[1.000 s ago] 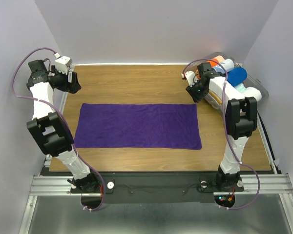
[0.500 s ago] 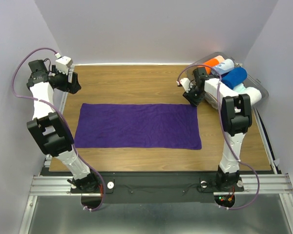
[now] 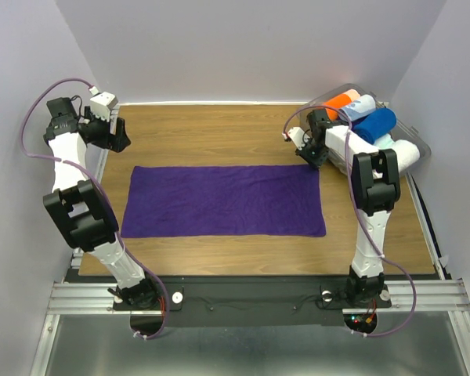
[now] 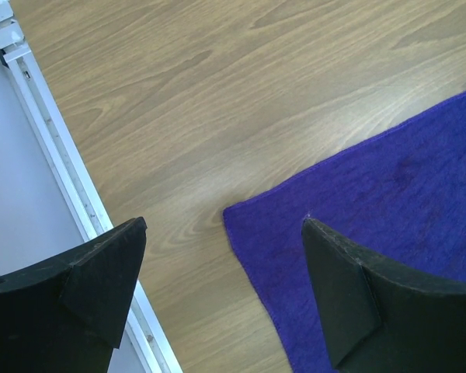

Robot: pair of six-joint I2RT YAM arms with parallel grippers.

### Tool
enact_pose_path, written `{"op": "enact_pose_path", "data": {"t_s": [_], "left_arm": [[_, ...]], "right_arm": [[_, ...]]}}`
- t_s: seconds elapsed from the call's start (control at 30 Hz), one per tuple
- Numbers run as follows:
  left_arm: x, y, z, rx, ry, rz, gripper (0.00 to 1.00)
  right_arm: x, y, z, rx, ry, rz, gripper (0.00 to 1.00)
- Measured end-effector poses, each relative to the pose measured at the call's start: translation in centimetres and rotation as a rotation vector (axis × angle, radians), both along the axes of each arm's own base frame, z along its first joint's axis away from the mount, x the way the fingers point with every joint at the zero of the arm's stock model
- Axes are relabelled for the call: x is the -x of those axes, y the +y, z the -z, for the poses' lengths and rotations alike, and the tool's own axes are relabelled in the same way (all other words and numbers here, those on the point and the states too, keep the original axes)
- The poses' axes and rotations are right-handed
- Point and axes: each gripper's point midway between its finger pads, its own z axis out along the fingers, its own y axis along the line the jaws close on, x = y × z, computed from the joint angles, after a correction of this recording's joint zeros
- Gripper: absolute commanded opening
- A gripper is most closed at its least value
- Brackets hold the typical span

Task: Roll the towels
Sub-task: Flatten the towel

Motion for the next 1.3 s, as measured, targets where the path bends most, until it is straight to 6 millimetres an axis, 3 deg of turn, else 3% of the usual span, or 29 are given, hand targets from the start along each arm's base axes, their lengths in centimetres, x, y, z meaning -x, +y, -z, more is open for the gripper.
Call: {"op": "enact_pose_path", "data": {"t_s": [0.03, 0.17, 0.3, 0.43, 0.5, 0.67, 1.0, 1.17, 1.3], "left_arm": [[0.0, 0.0, 0.0, 0.0, 0.0, 0.0, 0.86], [-0.3, 0.4, 1.1, -0.011, 0.034, -0.004, 0.76], [-1.5, 1.4, 3.8, -0.058, 0.09, 0.001, 0.64], [-1.2, 1.7, 7.8, -0.083, 0.196, 0.003, 0.64], [-1.0, 1.4, 9.9, -0.091, 0.25, 0.012, 0.69], [-1.0, 0.3, 13.4, -0.112, 0.334, 0.034, 0.68], [-2.0, -0.2, 15.3, -0.163, 0.367, 0.067, 0.62], [-1.6, -0.1, 16.7, -0.158, 0.407, 0.069, 0.58], [-1.2, -0.3, 17.0, -0.147, 0.421, 0.078, 0.47]], "right_arm": [[0.0, 0.0, 0.0, 0.001, -0.001, 0.0, 0.01], [-0.1, -0.1, 0.0, 0.004, -0.004, -0.002, 0.0], [-0.1, -0.1, -0.1, 0.003, -0.005, -0.003, 0.01], [-0.1, 0.0, 0.0, -0.003, -0.002, -0.008, 0.0], [0.0, 0.1, 0.0, -0.005, 0.001, -0.009, 0.01], [0.1, 0.2, -0.1, -0.013, 0.005, -0.012, 0.0], [0.3, 0.4, -0.2, -0.023, 0.01, -0.026, 0.01], [0.3, 0.4, -0.3, -0.024, 0.009, -0.029, 0.0], [0.3, 0.4, -0.3, -0.024, 0.009, -0.032, 0.01]]}}
